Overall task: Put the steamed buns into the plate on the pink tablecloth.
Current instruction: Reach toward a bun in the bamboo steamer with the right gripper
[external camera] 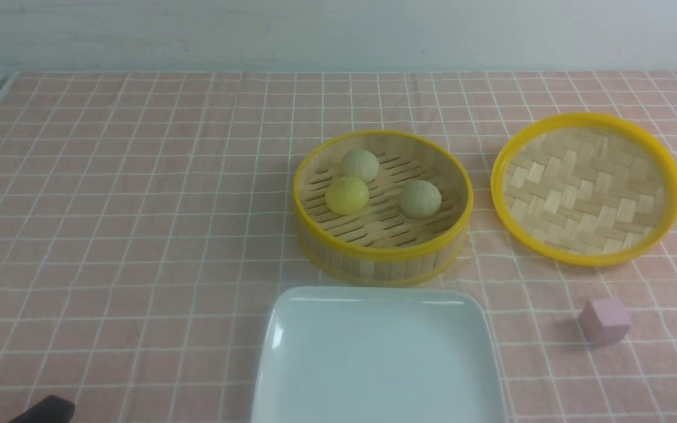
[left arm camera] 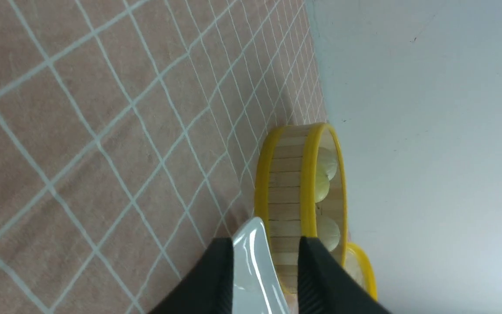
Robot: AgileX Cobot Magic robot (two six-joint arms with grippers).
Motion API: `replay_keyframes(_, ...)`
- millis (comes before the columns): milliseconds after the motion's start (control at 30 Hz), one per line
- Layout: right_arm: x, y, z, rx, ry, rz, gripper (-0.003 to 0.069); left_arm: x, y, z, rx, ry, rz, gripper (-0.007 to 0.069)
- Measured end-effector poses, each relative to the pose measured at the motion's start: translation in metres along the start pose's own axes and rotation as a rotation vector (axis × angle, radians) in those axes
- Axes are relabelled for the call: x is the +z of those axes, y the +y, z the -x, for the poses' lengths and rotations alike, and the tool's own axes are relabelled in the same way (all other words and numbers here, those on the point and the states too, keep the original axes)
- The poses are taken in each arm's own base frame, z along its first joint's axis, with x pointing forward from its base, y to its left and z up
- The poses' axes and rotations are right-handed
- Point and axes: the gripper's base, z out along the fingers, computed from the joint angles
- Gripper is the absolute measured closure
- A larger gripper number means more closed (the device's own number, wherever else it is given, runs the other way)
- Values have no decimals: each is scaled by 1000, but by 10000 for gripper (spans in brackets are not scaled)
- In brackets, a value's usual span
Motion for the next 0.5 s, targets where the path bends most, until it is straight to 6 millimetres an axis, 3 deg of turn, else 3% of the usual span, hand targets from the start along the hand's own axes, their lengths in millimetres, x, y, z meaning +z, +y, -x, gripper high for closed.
replay_keyframes(100,-1,6,4,49,-24,30,443,-2,-7,0,69,9,-18,413)
replay_keyframes(233,-6,45,23,-183,-53,95,554,-16,-58,10,277,-26,-122,564)
replay_keyframes(333,2,67,26,-376,112,11,636,-7,-73,12,389,56,-24,618)
replay_keyframes(400,8,70,25,-439,206,-40,654,0,-76,11,414,127,49,623)
replay_keyframes(467,27,72,18,-534,528,-203,662,17,-77,8,475,329,222,625)
replay_keyframes(500,28,71,18,-541,553,-216,662,20,-77,7,477,360,248,625)
